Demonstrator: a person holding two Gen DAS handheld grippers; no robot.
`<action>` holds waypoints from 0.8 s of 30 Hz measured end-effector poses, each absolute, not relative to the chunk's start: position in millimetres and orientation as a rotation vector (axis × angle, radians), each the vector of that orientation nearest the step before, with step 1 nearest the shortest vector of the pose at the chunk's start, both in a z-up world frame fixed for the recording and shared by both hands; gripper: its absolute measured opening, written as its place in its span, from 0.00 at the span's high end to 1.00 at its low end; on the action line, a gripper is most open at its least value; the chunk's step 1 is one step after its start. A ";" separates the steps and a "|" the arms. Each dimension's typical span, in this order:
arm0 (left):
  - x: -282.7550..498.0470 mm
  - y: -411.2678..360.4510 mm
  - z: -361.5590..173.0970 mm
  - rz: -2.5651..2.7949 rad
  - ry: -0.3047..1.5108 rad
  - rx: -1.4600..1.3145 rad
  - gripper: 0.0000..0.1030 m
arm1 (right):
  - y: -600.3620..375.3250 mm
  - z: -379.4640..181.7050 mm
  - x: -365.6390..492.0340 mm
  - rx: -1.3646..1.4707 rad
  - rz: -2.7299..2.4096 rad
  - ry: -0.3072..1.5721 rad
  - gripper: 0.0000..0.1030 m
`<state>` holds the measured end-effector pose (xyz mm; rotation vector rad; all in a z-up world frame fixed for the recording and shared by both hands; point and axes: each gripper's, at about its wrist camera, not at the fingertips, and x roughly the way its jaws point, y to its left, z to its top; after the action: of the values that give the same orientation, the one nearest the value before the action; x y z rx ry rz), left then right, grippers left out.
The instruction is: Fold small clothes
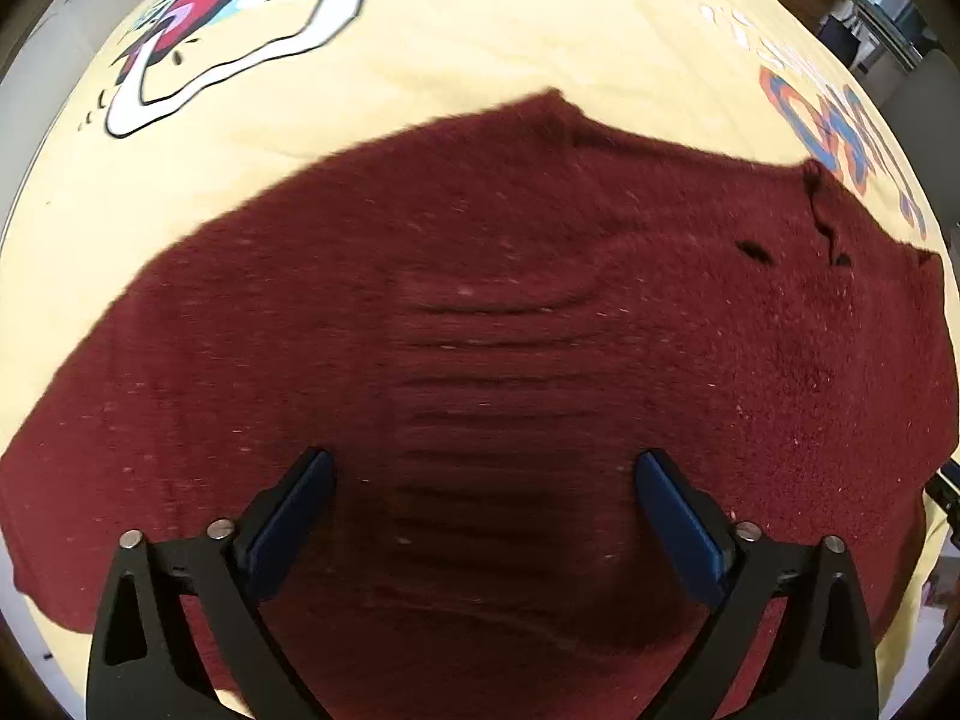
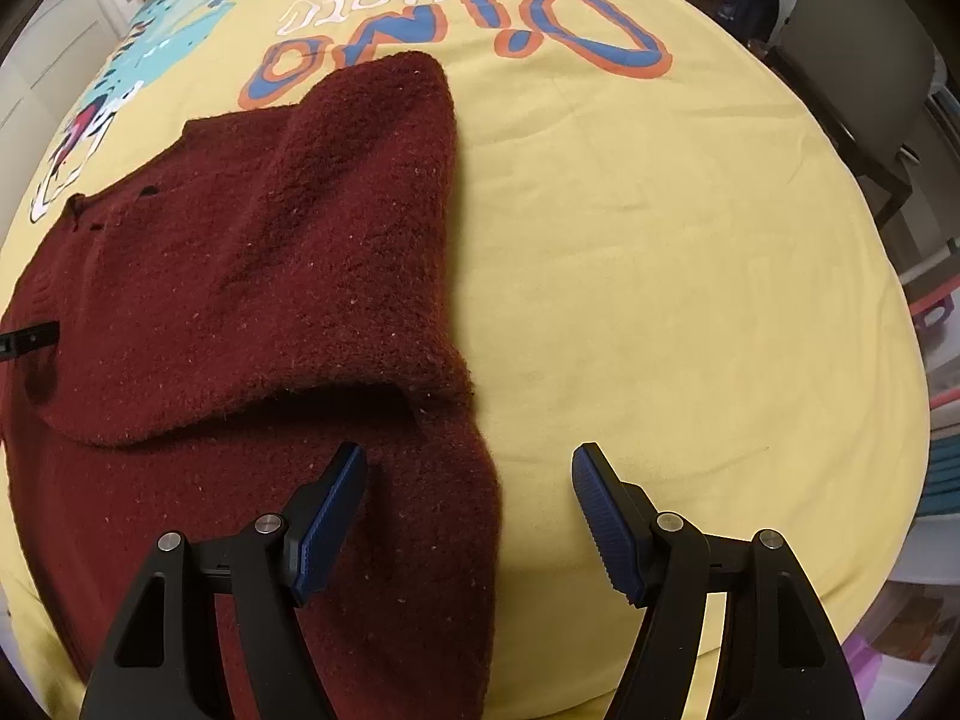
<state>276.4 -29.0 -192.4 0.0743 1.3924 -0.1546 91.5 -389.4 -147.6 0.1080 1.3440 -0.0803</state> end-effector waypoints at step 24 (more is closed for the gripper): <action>215.3 36.9 -127.1 -0.142 1.193 -0.008 0.89 | -382.8 -137.4 172.8 0.243 0.006 1.309 0.25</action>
<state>215.3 36.9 -127.1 -0.0079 1.1934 -0.1420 172.8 -382.8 -137.4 0.2428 1.3095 0.0059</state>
